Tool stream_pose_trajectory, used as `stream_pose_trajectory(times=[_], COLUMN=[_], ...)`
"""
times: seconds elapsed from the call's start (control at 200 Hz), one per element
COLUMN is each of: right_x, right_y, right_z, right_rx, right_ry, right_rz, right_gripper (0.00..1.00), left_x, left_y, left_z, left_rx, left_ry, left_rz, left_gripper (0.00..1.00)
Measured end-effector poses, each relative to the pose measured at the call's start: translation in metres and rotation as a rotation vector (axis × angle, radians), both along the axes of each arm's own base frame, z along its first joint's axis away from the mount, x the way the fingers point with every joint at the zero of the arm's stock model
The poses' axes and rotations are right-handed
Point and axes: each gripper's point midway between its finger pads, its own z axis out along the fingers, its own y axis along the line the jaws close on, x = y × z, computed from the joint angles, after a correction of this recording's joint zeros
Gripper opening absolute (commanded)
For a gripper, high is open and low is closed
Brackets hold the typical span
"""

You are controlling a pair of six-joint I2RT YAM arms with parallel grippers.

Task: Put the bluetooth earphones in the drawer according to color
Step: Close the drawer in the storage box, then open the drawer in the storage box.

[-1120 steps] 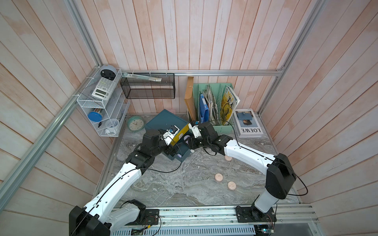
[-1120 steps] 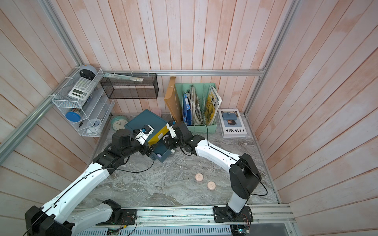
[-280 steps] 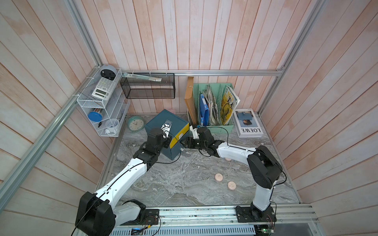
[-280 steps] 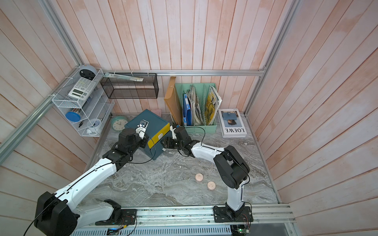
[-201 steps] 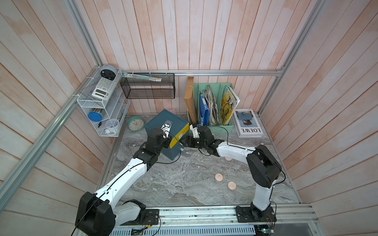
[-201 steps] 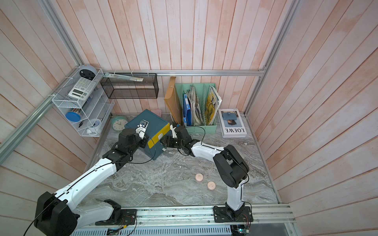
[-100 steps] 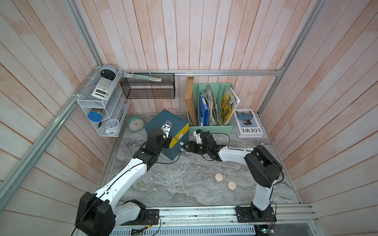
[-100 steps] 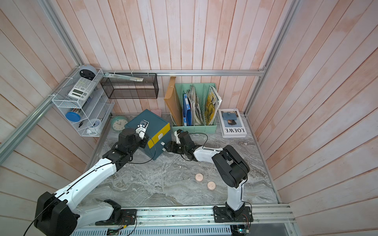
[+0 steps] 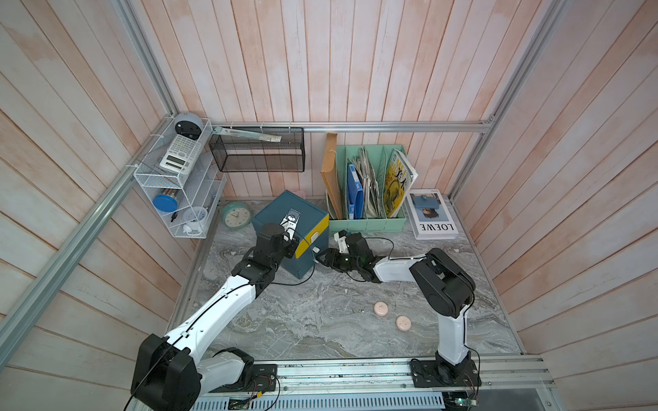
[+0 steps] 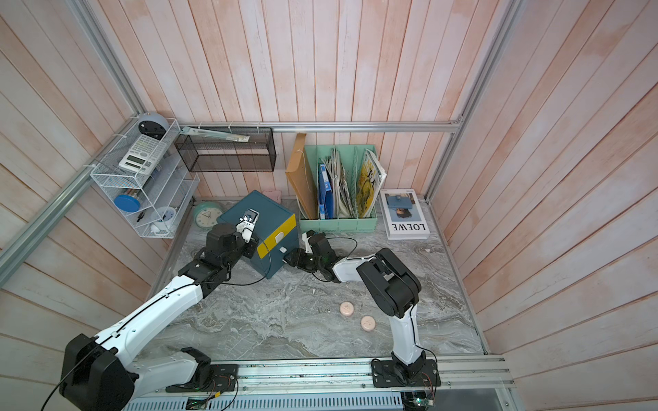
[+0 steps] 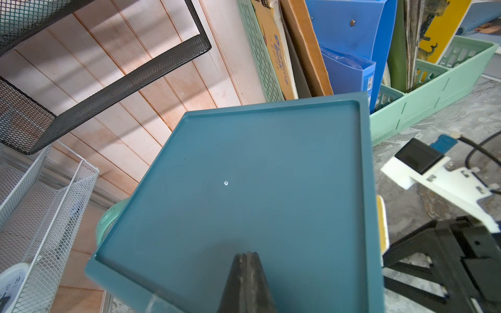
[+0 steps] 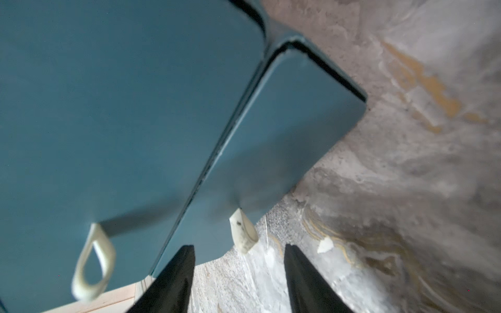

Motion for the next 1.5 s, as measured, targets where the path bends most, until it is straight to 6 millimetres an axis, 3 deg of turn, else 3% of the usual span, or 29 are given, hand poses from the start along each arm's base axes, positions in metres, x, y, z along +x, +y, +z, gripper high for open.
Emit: stream_pose_trajectory(times=[0.155,0.395,0.655,0.985,1.495], right_x=[0.001,0.002,0.005,0.003,0.003], right_y=[0.004,0.006,0.010,0.011,0.014], right_z=[0.002,-0.013,-0.007,-0.021,-0.015], right_rx=[0.034,0.044,0.086,0.085,0.117], right_ry=[0.005,0.047,0.052,0.093,0.091], right_rz=[-0.002,-0.013,-0.017,-0.022,-0.012], right_gripper=[0.53,0.49,0.40,0.35,0.05], left_x=[0.000,0.000,0.000,0.000,0.000], left_y=[0.000,0.000,0.000,0.000,0.000], left_z=[0.000,0.000,0.000,0.000,0.000], left_rx=[0.000,0.000,0.000,0.001,0.000], left_ry=[0.000,0.000,0.000,0.000,0.000], left_rz=[0.000,0.000,0.000,0.000,0.000], left_gripper=[0.00,0.00,0.00,0.00,0.00])
